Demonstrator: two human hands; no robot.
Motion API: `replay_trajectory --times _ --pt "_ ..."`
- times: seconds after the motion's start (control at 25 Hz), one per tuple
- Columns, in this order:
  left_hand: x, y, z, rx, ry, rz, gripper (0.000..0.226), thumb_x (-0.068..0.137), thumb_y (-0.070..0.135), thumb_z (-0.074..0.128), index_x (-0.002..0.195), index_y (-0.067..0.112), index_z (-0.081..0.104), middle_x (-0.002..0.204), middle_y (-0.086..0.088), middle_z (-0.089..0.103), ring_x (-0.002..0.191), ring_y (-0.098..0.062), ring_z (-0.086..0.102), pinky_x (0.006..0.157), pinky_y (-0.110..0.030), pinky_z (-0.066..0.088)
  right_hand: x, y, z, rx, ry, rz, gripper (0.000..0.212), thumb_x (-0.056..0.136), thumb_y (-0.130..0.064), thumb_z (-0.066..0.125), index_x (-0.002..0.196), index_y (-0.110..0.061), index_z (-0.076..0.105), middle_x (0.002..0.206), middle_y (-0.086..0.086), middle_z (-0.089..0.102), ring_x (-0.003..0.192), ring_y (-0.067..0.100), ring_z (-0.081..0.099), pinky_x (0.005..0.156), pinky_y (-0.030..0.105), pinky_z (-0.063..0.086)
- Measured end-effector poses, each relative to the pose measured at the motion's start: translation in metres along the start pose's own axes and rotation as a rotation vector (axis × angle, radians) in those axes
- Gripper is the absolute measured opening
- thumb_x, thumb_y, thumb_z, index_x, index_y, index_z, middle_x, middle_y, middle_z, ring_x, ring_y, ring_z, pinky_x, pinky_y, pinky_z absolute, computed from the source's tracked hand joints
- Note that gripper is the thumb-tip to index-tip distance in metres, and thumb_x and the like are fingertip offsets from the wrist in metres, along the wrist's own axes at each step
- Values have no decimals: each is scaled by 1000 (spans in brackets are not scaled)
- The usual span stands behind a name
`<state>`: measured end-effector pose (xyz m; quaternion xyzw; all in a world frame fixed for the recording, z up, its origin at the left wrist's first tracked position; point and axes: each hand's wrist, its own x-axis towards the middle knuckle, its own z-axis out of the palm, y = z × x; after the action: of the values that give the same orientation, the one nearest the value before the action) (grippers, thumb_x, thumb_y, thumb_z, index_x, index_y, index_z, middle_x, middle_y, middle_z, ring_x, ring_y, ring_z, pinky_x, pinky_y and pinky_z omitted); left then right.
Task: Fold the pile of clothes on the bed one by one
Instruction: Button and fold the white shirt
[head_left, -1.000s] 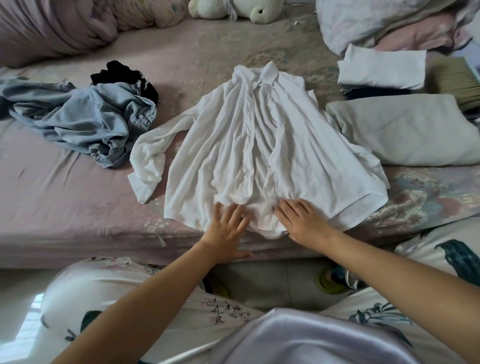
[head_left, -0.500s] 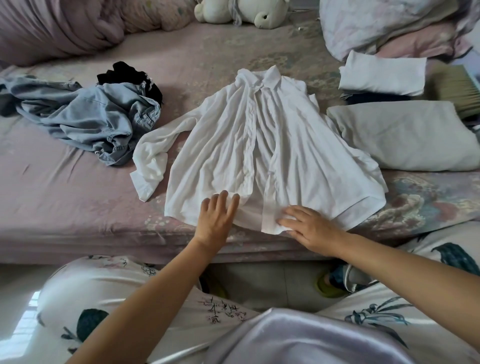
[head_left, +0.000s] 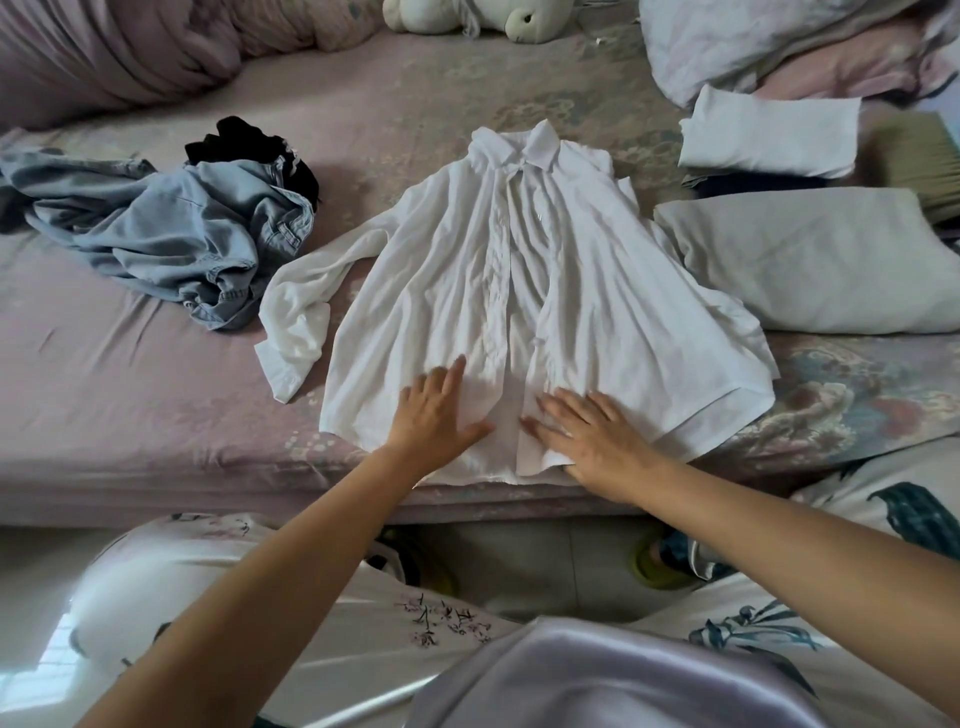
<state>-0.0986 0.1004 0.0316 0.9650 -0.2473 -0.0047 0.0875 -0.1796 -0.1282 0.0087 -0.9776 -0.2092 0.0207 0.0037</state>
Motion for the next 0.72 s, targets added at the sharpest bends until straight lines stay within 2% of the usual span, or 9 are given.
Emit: replay_trajectory --times 0.08,0.2,0.32,0.4,0.44,0.48,0.56,0.6,0.72 --pt "8 13 -2 -209 -221 -98 55 88 30 60 137 11 43 125 -12 56 113 -29 52 90 -34 40 0 0 -1 185 65 6 60 86 -26 51 144 -27 37 147 5 43 137 28 37 108 47 29" --pt "0 30 -8 -568 -215 20 34 88 13 57 123 10 58 99 -6 66 88 -22 62 74 -27 44 -14 3 -1 384 126 -85 55 91 -31 36 145 -26 34 147 0 42 138 17 31 113 33 19" --pt "-10 40 -6 -419 -407 135 51 90 17 55 139 16 44 107 -8 65 89 -23 61 73 -21 40 -25 10 3 163 67 -201 50 98 -45 24 144 -31 36 148 1 41 138 18 35 110 38 29" --pt "-7 36 -4 -363 -547 109 54 91 22 53 143 20 39 97 -2 64 78 -15 57 68 -18 37 -26 13 1 153 -25 -212 61 97 -57 8 144 -30 36 152 0 32 141 17 27 113 38 22" --pt "-3 34 -7 -381 -552 102 48 92 26 52 139 21 44 86 3 62 71 -11 54 67 -19 40 -23 14 -5 208 -52 -219 65 94 -60 9 143 -28 39 153 -1 28 142 15 23 114 35 16" --pt "5 34 -11 -409 -516 70 38 94 30 50 131 20 52 81 5 60 70 -11 55 68 -23 44 -17 15 -13 285 -38 -207 63 96 -58 17 138 -23 48 150 2 32 140 18 27 113 35 18" --pt "27 29 -16 -469 -345 -36 27 98 27 43 109 11 61 87 -5 63 75 -18 57 73 -33 49 0 23 -20 380 82 -41 42 99 -37 41 122 -11 64 137 14 52 129 29 47 105 38 32" --pt "38 28 -16 -463 -230 -75 26 98 23 42 103 6 61 92 -10 62 78 -19 57 73 -33 46 12 29 -22 392 129 53 34 97 -26 49 121 -7 64 133 15 55 125 31 50 103 38 35" --pt "73 29 -1 -402 3 -71 22 95 15 47 99 0 63 99 -13 56 89 -26 56 81 -36 47 49 42 -22 358 149 193 35 91 -8 54 125 -4 60 134 13 55 122 31 52 101 40 40"
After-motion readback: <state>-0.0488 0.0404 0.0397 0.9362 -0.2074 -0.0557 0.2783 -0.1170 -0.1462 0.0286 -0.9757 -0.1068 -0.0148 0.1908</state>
